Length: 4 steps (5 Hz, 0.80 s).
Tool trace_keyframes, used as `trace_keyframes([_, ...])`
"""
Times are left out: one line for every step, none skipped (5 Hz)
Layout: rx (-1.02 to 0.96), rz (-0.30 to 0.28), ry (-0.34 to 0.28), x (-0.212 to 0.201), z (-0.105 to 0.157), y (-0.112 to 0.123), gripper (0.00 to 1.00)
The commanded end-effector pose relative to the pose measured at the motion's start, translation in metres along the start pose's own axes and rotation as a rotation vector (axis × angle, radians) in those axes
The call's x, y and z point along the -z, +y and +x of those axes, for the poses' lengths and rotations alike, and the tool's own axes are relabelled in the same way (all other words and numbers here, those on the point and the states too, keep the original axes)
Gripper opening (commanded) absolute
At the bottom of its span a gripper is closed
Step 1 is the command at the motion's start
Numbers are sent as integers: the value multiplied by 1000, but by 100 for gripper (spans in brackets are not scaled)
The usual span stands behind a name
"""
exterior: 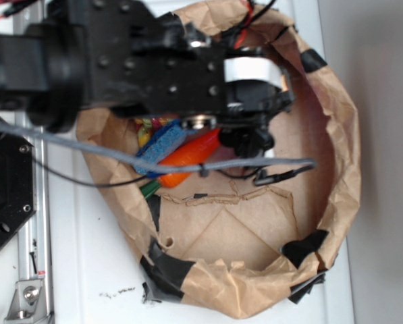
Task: Grab the yellow duck.
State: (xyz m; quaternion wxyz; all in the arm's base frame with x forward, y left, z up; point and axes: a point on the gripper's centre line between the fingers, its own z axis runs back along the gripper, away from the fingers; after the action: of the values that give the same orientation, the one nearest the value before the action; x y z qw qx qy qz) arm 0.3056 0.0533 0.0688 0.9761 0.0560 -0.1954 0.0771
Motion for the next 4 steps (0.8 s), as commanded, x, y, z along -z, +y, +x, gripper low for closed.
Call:
trace_keyframes([77, -54, -75, 24, 28, -7, 100])
trace_keyframes([111, -43, -42, 40, 22, -14, 14])
trace_keyframes([107, -6, -11, 47, 16, -12, 0])
trace_keyframes([78, -3, -22, 38, 19, -6, 0])
